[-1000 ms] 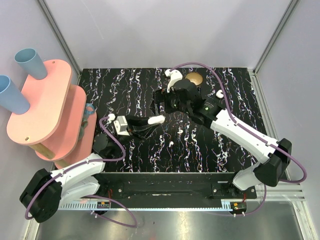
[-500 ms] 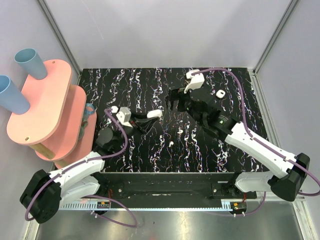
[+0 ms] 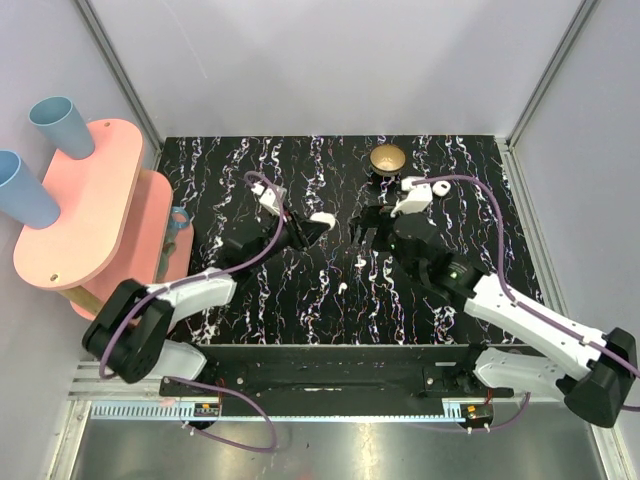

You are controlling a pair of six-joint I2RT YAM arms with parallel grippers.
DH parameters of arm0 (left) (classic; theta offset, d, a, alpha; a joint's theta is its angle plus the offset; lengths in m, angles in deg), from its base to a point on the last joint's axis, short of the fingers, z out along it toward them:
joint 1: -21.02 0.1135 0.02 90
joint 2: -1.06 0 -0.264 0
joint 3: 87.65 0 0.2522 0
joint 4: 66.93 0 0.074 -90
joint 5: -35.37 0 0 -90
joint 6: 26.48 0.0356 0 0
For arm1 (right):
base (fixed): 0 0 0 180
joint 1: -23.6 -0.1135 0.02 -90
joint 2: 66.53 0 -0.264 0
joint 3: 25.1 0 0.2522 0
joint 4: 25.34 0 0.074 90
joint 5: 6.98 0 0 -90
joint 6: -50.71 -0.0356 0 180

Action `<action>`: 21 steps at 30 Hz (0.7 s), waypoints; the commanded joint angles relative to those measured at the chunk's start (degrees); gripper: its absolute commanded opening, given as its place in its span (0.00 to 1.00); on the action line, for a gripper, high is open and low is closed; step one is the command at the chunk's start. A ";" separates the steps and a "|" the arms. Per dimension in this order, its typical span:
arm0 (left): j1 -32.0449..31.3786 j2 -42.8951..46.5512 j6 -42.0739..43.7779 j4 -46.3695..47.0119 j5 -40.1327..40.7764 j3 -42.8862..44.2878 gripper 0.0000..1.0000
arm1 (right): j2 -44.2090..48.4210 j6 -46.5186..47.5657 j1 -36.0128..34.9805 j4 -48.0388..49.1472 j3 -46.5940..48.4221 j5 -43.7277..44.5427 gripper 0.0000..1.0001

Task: Insert the wireless bluetooth earbuds into the charging case
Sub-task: Place the charging case with the earbuds at the center of the board.

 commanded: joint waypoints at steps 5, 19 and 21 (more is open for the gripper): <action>0.46 -13.57 -15.46 13.22 -2.51 7.40 0.00 | 8.16 -5.89 -0.31 7.48 -6.43 2.81 1.00; -0.34 -33.19 -28.84 25.45 2.67 13.29 0.00 | 13.34 -0.35 -0.31 5.55 -8.18 3.16 1.00; -0.51 -34.95 -29.37 26.24 3.63 13.56 0.01 | 13.61 0.09 -0.31 5.29 -8.27 3.25 1.00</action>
